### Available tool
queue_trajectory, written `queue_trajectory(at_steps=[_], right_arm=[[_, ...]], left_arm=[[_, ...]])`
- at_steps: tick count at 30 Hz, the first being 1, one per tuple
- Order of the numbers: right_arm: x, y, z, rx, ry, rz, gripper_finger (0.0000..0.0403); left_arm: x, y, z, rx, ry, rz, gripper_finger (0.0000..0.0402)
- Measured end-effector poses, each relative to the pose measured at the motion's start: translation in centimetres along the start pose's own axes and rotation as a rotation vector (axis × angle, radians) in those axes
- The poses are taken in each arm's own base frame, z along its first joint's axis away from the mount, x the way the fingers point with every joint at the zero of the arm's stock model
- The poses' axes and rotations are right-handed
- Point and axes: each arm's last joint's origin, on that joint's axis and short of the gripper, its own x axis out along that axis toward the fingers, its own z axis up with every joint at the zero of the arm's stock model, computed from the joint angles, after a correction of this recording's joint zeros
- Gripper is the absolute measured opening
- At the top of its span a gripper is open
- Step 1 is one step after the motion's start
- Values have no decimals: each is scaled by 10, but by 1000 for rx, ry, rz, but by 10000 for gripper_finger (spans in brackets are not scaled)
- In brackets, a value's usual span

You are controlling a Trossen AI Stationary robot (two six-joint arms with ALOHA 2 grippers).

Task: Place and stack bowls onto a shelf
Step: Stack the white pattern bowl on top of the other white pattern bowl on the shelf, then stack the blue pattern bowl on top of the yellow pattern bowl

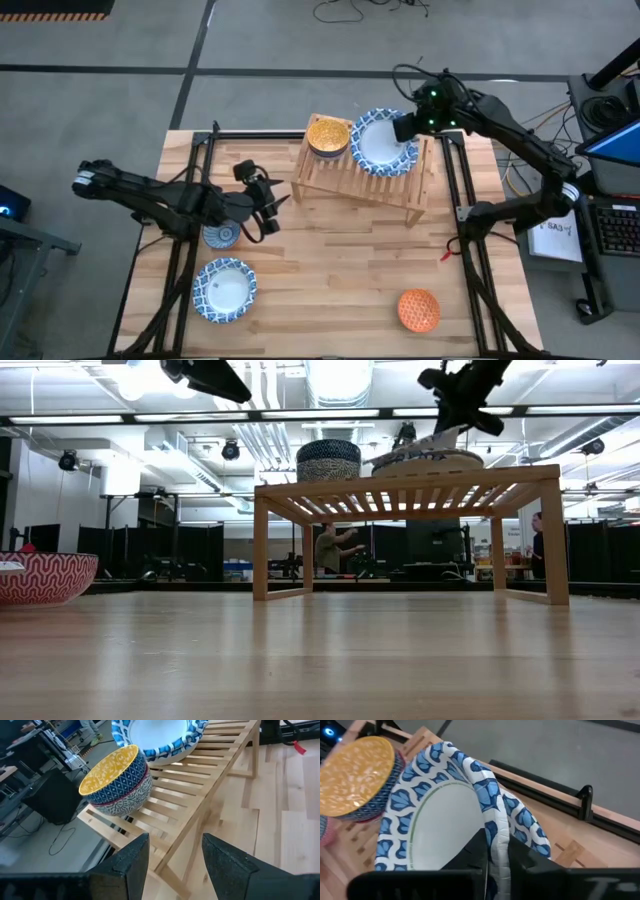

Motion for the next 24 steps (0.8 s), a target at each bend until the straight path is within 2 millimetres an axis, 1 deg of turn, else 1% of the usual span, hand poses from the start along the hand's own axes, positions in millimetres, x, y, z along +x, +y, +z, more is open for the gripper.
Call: queue_trajectory(at_steps=[4,7,10,14,18,24], right_arm=[[7,-1,1,-5,14,-18,65],[7,-2,2,-9,6,-46,94],[4,-3,0,-10,5,-73,119],[-4,-8,-1,-15,15,-122,148],[-13,-10,-3,-27,-4,-123,167],[-31,-6,-9,-92,-61,-101,173]], left_arm=[[-2,2,0,-11,-6,0,166],[-2,2,0,-10,-6,0,166],[-1,1,0,-8,-3,0,166],[-1,1,0,-10,-3,0,166],[0,0,-1,-24,0,0,166],[3,-3,-3,-59,24,0,166]])
